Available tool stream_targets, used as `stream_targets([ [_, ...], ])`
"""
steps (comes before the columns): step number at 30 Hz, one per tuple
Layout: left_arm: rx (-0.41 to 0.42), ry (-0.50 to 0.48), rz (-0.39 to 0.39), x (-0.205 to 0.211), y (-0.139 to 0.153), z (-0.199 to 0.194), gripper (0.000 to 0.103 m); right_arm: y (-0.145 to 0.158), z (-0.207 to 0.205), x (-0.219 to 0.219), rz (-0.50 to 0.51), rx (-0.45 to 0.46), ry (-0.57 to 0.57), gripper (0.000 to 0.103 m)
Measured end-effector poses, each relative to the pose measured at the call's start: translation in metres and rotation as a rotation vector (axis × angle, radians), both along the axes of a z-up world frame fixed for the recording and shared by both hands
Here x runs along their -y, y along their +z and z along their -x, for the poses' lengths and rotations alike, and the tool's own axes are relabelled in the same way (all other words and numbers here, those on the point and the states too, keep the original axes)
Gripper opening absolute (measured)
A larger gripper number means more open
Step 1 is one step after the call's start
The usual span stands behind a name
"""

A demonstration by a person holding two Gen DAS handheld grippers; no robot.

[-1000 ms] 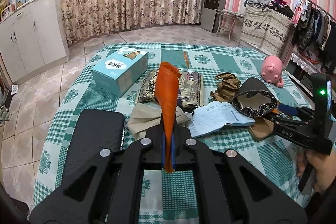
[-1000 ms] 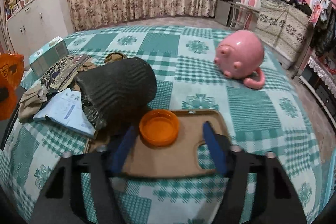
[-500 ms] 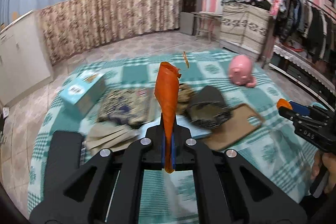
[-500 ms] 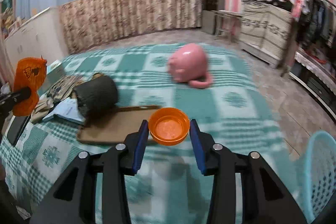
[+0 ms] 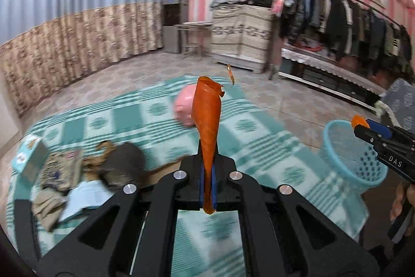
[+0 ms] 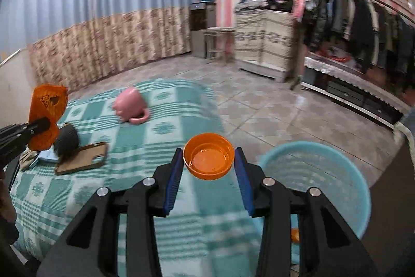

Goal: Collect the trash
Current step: 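Carry the orange cloth and orange lid over the blue basket with both grippers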

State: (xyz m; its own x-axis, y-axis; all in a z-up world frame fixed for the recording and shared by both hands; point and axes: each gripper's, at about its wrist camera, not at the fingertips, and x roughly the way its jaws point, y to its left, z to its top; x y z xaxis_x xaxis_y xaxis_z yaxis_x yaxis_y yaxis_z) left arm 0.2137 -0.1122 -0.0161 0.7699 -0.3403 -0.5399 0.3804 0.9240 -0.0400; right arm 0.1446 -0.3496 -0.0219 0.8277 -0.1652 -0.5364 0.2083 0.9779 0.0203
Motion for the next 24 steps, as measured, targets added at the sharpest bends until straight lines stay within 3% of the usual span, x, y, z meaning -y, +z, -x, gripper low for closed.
stream_targets([
  [11,-0.029,-0.182,-0.006,0.111,-0.011,0.002,0.002,-0.006,0.051,0.092,-0.019,0.022,-0.193,0.04],
  [24,-0.061,-0.362,-0.08,0.226,-0.041,0.017,0.002,-0.038,0.063,0.141,-0.063,0.001,-0.271,0.04],
])
